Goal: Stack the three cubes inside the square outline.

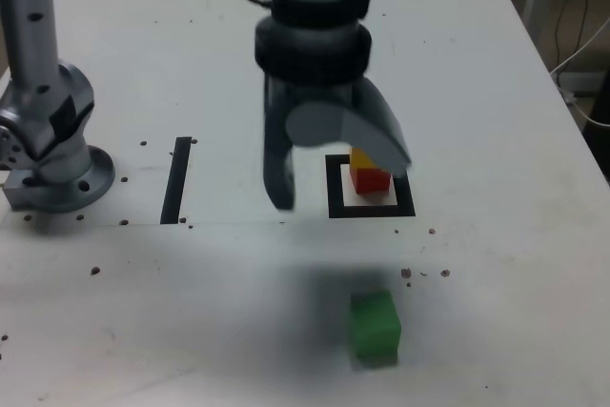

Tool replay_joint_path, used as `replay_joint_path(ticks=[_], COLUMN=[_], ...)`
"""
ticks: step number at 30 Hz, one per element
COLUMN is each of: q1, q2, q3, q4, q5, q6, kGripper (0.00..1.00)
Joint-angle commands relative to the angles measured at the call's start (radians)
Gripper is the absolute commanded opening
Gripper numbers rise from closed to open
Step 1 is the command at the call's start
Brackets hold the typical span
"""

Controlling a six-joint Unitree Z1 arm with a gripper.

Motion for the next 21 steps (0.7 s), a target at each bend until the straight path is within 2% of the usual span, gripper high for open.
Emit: replay_joint_path(ticks=[1, 6, 13, 21], q1=[-0.031, -0.081, -0.167, -0.214], q2=[0.015, 0.058, 0.132, 0.216], q3=[0.012, 0.014, -0.018, -0.055], q4=[-0.038, -0.068, -0.098, -0.127], q5=[-0.004, -0.006, 0.011, 0.030], q6=[-0.012, -0.072, -0.216, -0.292], kGripper=[0.99, 0.99, 0.99, 0.99])
